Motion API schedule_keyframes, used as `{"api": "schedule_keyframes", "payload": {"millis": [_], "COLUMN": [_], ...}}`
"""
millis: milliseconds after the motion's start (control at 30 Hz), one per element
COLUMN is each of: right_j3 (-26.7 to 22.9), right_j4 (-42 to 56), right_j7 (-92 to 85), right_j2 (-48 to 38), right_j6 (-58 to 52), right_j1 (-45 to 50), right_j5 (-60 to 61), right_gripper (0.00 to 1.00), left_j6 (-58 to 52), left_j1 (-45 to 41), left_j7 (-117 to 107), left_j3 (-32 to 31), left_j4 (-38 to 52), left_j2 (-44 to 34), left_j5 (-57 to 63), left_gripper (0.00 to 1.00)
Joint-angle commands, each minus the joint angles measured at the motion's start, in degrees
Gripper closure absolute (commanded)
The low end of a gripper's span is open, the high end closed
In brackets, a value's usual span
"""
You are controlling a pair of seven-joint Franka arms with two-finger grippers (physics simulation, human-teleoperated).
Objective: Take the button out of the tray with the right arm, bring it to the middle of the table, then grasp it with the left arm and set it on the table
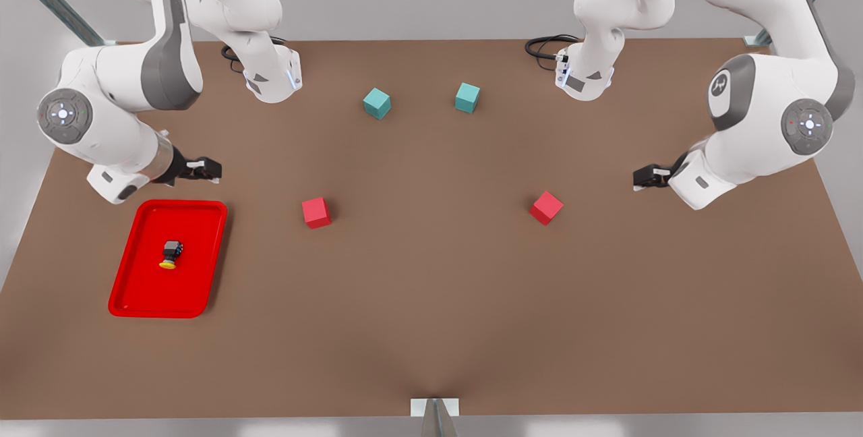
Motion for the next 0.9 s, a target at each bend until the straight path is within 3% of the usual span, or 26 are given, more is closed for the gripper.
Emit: {"api": "schedule_keyframes", "payload": {"millis": [0,300,567,633,800,867], "right_j3": [0.0,0.0,0.0,-0.3,-0.2,0.1], "right_j4": [-0.2,-2.8,-4.0,-3.9,-3.3,-3.1], "right_j7": [1.9,-1.7,-6.6,-9.4,-12.9,-13.0], "right_j2": [-0.1,8.4,17.8,20.7,25.6,25.5], "right_j6": [7.2,15.3,25.8,26.0,26.0,25.9], "right_j1": [-1.2,-10.4,-16.8,-18.4,-18.7,-18.9], "right_j5": [-0.1,-2.1,-2.3,-3.3,-7.9,-8.0], "right_gripper": [0.00,0.00,0.00,0.00,0.00,0.00], "left_j6": [6.1,-0.1,2.4,4.6,-1.8,-1.4], "left_j1": [0.4,1.7,1.0,1.6,0.7,-0.6], "left_j7": [-0.7,-2.1,-2.3,-0.6,-0.9,-1.5], "left_j3": [0.0,0.0,-0.1,0.2,-0.1,-0.2], "left_j4": [0.1,0.7,1.6,3.5,3.0,3.2], "left_j2": [0.3,2.1,2.7,3.0,3.7,7.2], "left_j5": [-0.3,2.2,0.5,3.1,2.8,2.5], "left_gripper": [0.00,0.00,0.00,0.00,0.00,0.00]}}
